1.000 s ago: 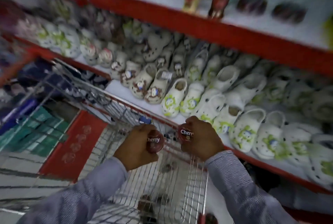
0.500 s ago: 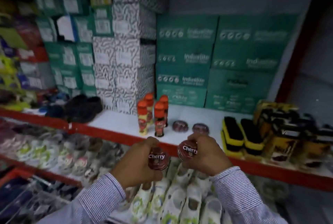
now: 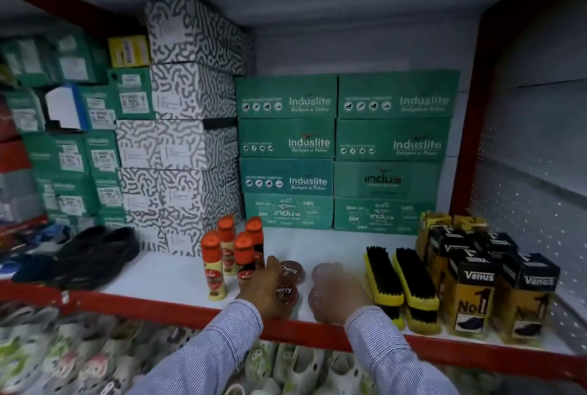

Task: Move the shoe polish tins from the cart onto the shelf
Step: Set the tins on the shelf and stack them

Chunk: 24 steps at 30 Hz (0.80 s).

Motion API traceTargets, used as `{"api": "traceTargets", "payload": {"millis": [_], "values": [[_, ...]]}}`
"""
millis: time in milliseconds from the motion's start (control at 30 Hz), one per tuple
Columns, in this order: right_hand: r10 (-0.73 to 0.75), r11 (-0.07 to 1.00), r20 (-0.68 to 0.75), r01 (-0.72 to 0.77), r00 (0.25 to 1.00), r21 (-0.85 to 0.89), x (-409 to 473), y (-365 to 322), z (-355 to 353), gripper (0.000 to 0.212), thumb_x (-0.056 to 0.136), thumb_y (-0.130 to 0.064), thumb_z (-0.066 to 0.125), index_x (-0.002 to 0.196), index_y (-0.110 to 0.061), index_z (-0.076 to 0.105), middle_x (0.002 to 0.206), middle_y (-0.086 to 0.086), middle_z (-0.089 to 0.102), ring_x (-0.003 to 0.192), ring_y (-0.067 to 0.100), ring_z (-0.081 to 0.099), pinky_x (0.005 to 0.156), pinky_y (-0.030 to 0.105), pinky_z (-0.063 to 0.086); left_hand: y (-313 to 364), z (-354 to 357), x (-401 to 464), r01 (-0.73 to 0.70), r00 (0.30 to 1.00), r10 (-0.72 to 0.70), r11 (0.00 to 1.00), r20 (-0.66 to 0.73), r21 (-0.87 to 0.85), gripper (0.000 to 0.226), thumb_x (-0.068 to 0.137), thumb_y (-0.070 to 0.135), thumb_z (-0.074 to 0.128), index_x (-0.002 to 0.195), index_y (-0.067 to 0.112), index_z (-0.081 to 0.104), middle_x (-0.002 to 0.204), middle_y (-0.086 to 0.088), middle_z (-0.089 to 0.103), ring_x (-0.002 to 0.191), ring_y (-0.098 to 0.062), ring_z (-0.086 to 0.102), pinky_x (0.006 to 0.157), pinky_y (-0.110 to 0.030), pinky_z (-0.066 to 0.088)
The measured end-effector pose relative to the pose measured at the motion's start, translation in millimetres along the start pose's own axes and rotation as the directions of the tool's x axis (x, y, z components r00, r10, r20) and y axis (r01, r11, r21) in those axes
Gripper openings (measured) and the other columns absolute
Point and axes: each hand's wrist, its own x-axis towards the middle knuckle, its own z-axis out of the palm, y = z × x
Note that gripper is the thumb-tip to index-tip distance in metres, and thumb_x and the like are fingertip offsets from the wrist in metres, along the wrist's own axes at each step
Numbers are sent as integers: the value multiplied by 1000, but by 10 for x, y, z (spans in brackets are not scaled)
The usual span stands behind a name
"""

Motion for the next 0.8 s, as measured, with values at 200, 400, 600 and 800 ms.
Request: {"api": "traceTargets", "payload": {"millis": [200, 400, 600, 800], "values": [[22, 999, 23, -22, 999, -24, 125, 43, 66, 86, 68, -23, 78, 143, -17, 36, 138, 11, 55, 125, 28, 59, 96, 27, 48, -19, 107, 117, 43, 997, -40, 998, 60, -53, 81, 71, 27, 83, 136, 10, 38, 130, -13, 57, 118, -32, 59, 99, -37, 52], [26, 999, 66, -24, 997, -26, 183, 71, 74, 93, 73, -22, 77, 150, -11, 26, 148, 7, 46, 133, 23, 51, 103, 23, 41, -18, 101, 132, -28, 994, 27, 1000, 102, -1, 92, 72, 28, 81, 146, 10, 29, 134, -15, 60, 122, -32, 61, 98, -31, 49], [-66, 992, 35, 70, 997, -106, 325, 79, -132, 43, 76, -27, 76, 118, -17, 69, 126, 10, 67, 120, 28, 61, 95, 26, 48, 108, 16, 292, -113, 993, 114, 993, 20, -38, 35, 78, 22, 67, 112, 15, 69, 115, -10, 72, 111, -29, 68, 91, -27, 54], [-69, 998, -70, 69, 995, -10, 488, 59, -113, 26, 84, -21, 66, 106, -19, 79, 117, 8, 75, 110, 27, 68, 96, 35, 55, 165, 100, 548, -67, 994, 62, 996, -86, -56, 28, 89, 26, 62, 100, 2, 68, 107, -22, 71, 105, -39, 66, 86, -40, 56]]}}
